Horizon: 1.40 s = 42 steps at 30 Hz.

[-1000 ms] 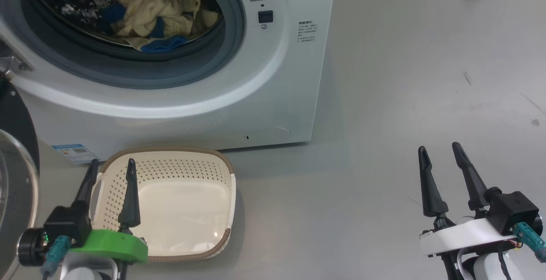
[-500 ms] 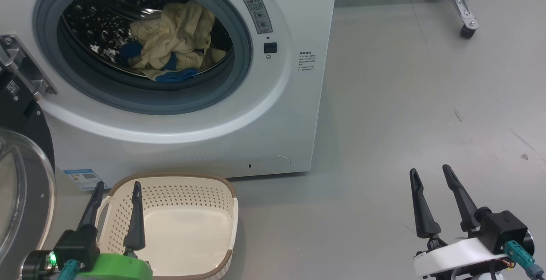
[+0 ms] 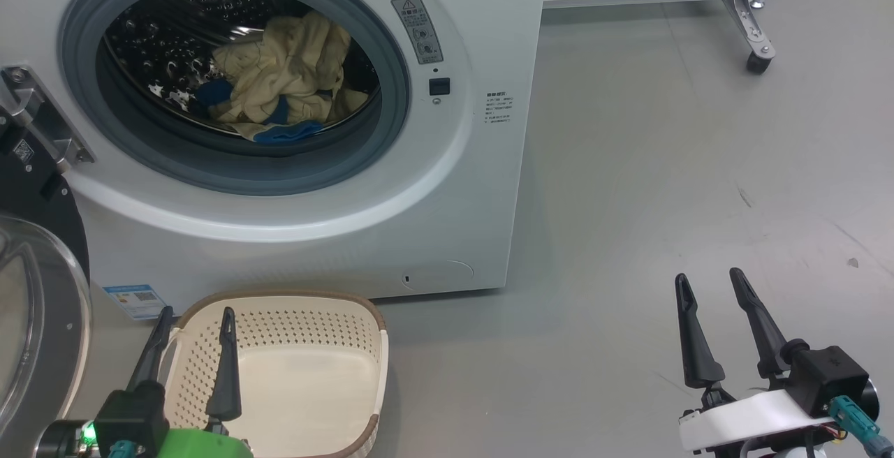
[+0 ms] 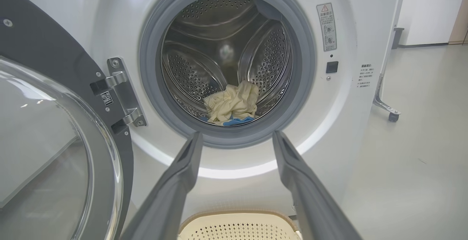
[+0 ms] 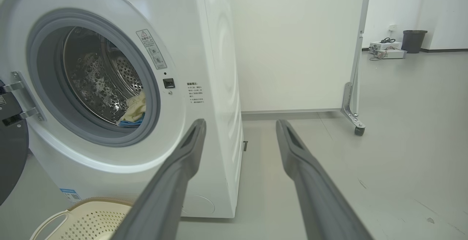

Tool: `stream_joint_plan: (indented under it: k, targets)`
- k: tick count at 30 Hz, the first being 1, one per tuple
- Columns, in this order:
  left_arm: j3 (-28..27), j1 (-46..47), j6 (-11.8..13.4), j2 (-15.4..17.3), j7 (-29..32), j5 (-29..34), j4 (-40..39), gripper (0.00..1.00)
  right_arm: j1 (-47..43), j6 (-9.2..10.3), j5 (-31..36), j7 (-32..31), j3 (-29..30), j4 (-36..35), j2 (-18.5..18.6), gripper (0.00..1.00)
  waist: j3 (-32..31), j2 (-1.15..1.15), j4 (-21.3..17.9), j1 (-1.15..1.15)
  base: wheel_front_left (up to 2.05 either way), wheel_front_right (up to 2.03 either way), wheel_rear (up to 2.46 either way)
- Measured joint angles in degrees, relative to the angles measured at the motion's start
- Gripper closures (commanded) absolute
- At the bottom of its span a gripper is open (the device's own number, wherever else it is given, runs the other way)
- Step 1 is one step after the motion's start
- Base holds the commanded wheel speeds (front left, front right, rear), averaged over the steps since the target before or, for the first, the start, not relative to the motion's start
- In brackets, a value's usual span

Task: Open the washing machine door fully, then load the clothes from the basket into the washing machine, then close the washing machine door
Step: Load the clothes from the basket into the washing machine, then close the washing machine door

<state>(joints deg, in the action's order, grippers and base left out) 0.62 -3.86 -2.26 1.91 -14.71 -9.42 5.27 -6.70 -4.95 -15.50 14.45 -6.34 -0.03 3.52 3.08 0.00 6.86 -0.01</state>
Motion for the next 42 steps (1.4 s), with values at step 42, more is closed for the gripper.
stream_joint_plan:
  k: [42]
  targets:
    - [2.1,-2.3,1.3,0.2,0.0,-0.5,-2.7,0.0,-1.1,0.42,0.0,0.0,-0.7,-0.9,-0.2,0.0,-0.2,0.0,-0.1,0.0,-0.42,0.42,0.0]
